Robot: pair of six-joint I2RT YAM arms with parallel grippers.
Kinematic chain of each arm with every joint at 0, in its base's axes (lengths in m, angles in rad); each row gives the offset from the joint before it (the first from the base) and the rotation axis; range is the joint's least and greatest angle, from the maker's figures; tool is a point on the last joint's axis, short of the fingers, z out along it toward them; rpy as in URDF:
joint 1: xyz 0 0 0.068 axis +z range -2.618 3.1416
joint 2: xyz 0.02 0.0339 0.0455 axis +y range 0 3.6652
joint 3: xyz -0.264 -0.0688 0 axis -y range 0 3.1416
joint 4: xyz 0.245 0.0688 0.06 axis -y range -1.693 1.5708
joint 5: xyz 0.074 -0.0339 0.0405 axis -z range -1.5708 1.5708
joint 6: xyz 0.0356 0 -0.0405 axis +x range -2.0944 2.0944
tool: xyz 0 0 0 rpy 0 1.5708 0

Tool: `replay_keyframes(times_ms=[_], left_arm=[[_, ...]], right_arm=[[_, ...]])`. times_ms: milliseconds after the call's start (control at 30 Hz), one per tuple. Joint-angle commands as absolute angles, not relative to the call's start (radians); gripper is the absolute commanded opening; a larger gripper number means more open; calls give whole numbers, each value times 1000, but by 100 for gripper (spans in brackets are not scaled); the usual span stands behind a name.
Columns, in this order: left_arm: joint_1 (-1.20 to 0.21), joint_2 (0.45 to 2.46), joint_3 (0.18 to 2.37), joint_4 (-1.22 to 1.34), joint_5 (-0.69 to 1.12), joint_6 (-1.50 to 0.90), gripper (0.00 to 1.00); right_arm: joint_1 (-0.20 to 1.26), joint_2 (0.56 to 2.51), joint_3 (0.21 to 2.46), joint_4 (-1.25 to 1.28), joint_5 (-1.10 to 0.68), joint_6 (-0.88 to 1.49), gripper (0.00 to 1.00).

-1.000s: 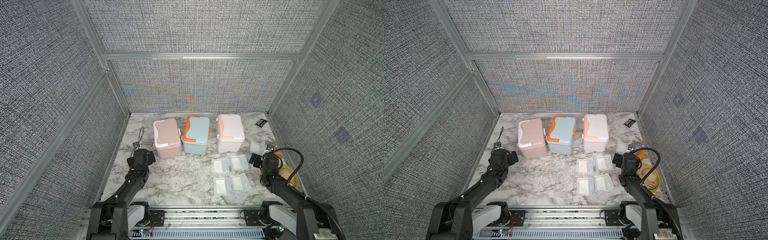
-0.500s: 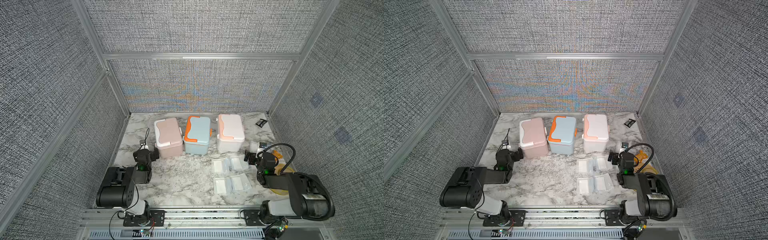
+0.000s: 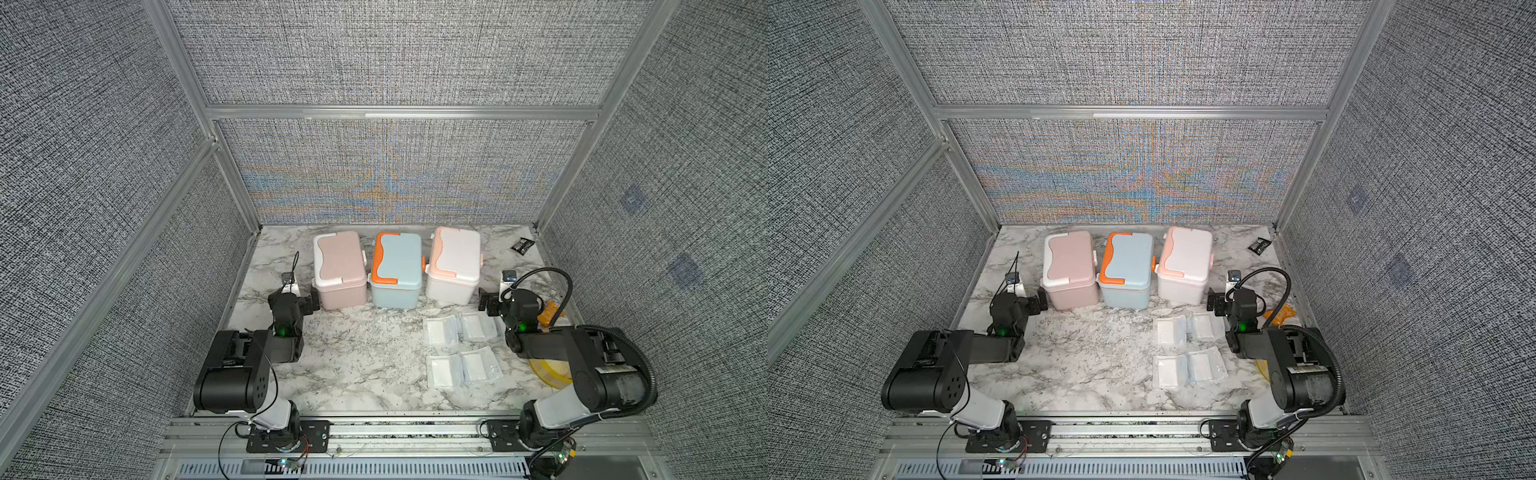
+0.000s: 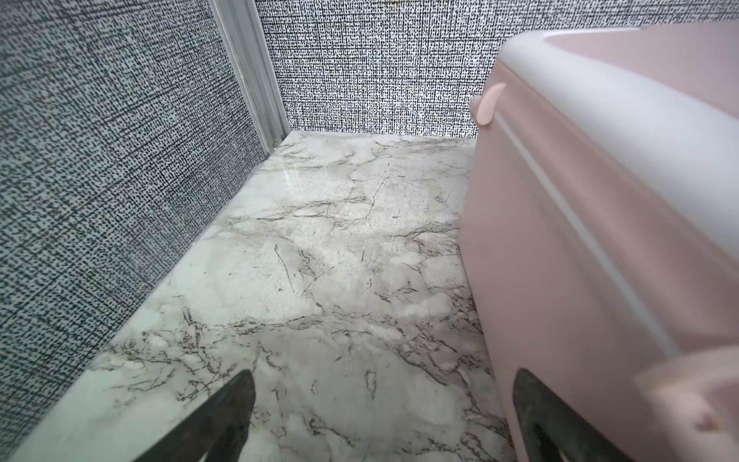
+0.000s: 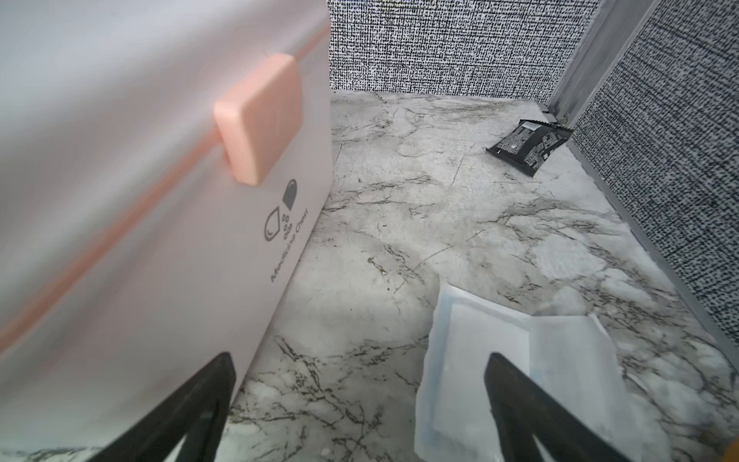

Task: Open first aid kits and take out gauze
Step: Reset both arms

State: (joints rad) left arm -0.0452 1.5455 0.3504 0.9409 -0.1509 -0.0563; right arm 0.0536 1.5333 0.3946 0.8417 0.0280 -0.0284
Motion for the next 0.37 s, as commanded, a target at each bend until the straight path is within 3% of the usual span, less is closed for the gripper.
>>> replay_keyframes(times_ms=[0,333], left_arm=[[-45,1546,352,974,-136,-46,100],[-45,1544,351,974,-134,-46,100]], right_arm=[[56,1533,400,834,48,-42,99],[55,1536,405,829,46,-41,99]])
